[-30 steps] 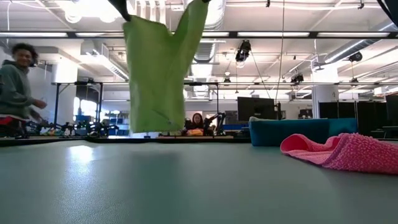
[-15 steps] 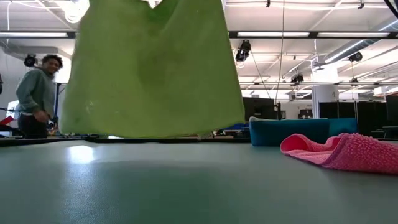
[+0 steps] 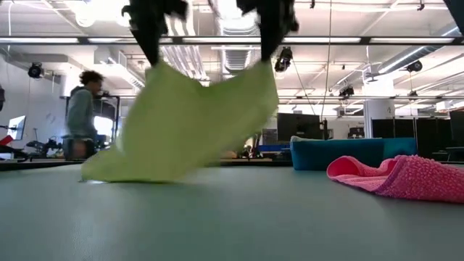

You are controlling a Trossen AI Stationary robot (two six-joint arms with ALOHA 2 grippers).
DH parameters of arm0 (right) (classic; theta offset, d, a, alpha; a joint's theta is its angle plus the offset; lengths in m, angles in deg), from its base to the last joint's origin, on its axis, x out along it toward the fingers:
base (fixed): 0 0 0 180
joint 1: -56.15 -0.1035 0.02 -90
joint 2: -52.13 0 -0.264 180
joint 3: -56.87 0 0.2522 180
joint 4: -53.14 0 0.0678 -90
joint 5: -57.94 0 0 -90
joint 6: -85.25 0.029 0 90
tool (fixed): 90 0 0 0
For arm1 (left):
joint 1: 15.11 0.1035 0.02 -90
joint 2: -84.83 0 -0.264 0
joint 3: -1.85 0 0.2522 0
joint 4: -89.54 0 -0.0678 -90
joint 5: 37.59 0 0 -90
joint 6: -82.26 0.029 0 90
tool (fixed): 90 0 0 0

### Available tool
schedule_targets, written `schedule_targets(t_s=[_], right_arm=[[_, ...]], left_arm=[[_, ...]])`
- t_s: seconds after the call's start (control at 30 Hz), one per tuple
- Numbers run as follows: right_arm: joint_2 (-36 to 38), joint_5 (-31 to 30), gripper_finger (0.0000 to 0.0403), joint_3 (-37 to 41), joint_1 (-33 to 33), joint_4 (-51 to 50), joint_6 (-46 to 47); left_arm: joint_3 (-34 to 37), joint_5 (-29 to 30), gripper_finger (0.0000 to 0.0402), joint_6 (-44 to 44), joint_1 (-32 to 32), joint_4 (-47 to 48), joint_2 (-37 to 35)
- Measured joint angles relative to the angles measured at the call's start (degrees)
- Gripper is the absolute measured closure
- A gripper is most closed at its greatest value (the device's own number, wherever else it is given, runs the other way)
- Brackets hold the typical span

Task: Fold microfiber towels
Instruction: Fold the green microfiber cloth

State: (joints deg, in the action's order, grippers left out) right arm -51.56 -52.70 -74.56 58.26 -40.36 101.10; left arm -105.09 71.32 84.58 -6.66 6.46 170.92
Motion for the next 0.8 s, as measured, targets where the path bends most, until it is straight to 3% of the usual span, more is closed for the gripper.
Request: schedule_targets(t_s=[0.23, 0.53, 0.8], right_arm=[[-0.05, -0.24, 0.0394, 16.92, 8.78, 10.54, -0.50], [0.08, 0.32, 0.0394, 24.45, 12.90, 17.49, -11.45], [2.27, 12.95, 0.0394, 26.25, 11.06, 17.28, -9.43]], left_arm=[[9.34, -0.40, 0.0401, 4.29, 6.71, -13.87, 10.25], [10.24, 0.71, 0.0401, 5.88, 11.18, -16.70, 15.54], [11.43, -10.25, 0.0401, 5.53, 9.93, -9.64, 11.15]])
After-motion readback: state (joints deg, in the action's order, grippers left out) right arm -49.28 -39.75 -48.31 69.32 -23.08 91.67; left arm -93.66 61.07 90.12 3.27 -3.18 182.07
